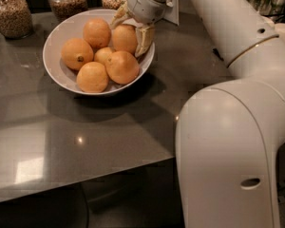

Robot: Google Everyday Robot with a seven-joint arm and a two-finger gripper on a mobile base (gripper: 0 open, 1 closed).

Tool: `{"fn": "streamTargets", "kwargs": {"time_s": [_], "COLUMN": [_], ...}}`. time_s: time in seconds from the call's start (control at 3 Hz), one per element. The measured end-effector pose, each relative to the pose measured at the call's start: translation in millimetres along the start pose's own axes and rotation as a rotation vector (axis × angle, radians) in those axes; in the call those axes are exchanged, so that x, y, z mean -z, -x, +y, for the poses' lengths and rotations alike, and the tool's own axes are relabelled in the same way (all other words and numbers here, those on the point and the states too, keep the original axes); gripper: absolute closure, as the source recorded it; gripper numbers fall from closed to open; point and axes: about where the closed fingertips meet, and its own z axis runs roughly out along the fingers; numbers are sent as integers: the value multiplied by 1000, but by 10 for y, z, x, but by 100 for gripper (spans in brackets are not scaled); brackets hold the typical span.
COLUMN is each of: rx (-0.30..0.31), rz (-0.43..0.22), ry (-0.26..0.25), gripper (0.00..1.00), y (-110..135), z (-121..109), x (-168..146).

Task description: Pick orange from white bowl

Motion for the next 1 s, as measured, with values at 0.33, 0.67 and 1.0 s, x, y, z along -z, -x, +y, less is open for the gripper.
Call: {"fn": "streamTargets", "kwargs": {"time_s": [0.33,0.67,1.0], "rx": [3,3,0], "rz": [-18,-19,-25], "ry": [3,3,2], "gripper": [30,30,49], "y": [-6,1,11], "z": [-53,-71,-85], "x": [-117,-100,-102]}}
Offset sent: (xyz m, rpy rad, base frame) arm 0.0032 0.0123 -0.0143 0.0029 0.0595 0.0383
